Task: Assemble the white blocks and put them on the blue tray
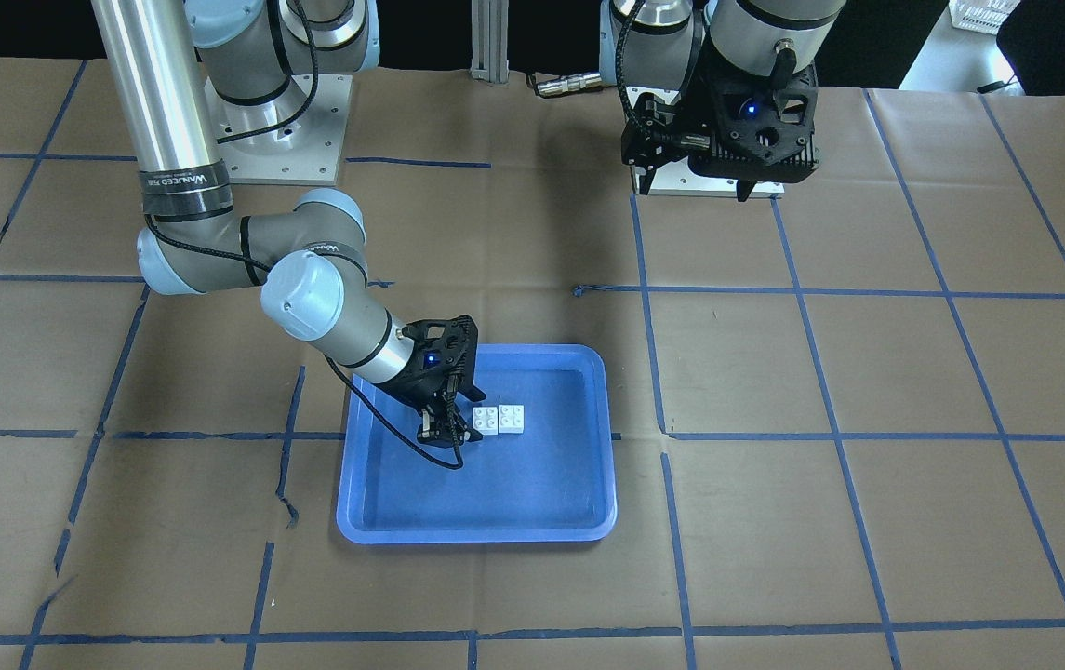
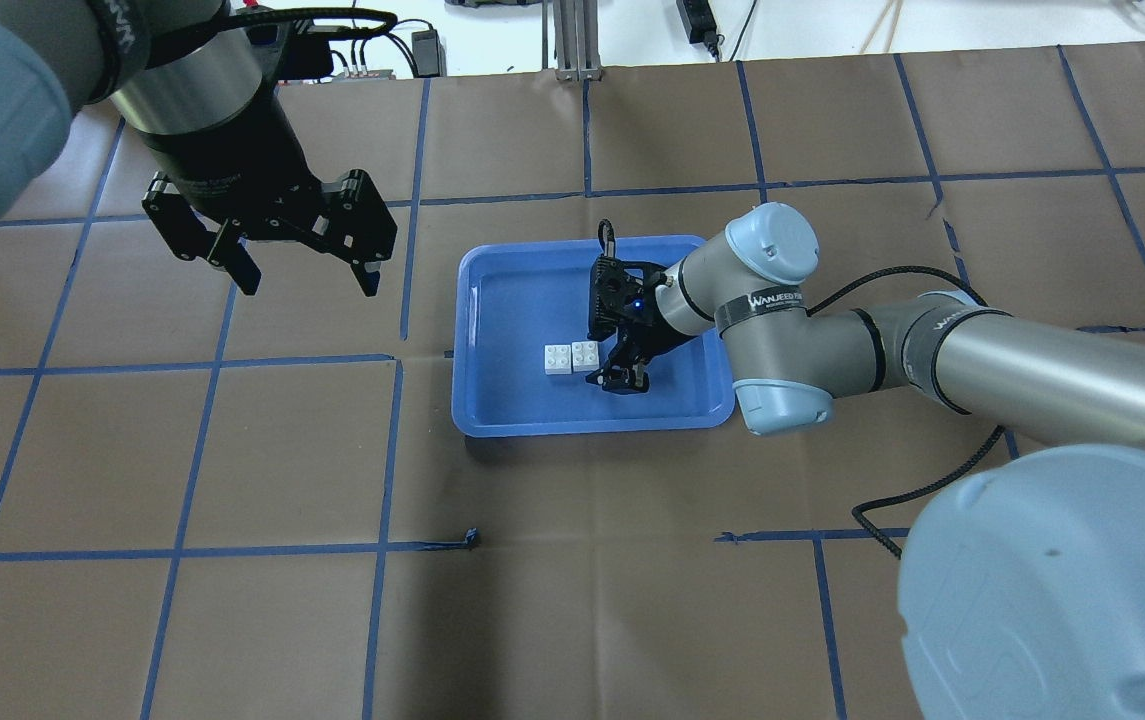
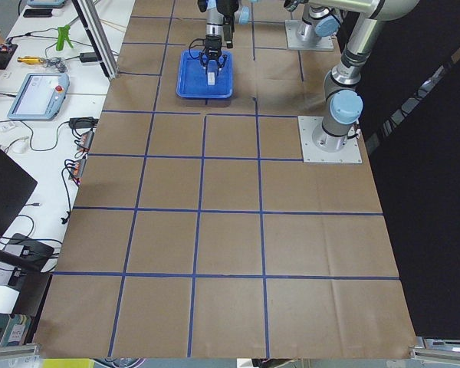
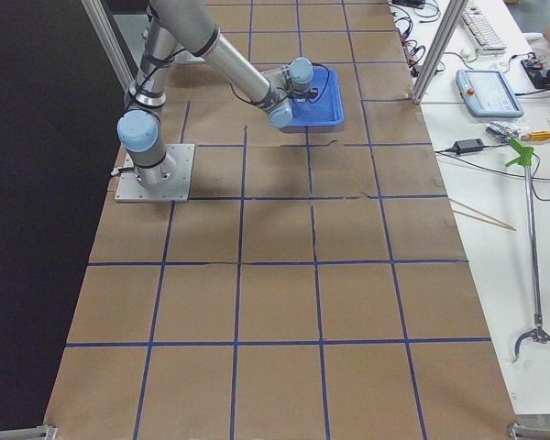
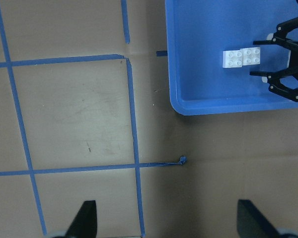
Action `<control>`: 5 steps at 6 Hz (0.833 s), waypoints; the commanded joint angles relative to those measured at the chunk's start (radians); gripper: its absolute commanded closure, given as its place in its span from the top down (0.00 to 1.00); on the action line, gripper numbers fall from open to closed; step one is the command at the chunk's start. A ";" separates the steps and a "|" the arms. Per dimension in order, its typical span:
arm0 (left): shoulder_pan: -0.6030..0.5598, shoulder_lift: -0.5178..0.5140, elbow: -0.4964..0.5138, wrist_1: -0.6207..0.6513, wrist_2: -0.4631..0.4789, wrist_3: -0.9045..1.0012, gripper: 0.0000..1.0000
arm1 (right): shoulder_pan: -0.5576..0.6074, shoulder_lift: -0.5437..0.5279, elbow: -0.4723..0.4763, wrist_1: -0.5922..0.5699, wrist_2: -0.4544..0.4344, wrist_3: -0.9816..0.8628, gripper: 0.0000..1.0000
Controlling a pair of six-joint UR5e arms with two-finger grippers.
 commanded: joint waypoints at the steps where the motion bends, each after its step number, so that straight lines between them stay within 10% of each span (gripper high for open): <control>1: 0.000 -0.002 0.013 0.035 0.001 0.004 0.99 | -0.002 -0.003 -0.006 0.000 0.000 0.077 1.00; 3: -0.002 0.007 -0.019 0.119 -0.002 0.007 0.99 | -0.017 -0.114 -0.032 0.050 -0.088 0.266 1.00; 5: -0.005 0.006 -0.020 0.118 0.007 0.010 0.99 | -0.043 -0.230 -0.136 0.360 -0.235 0.518 1.00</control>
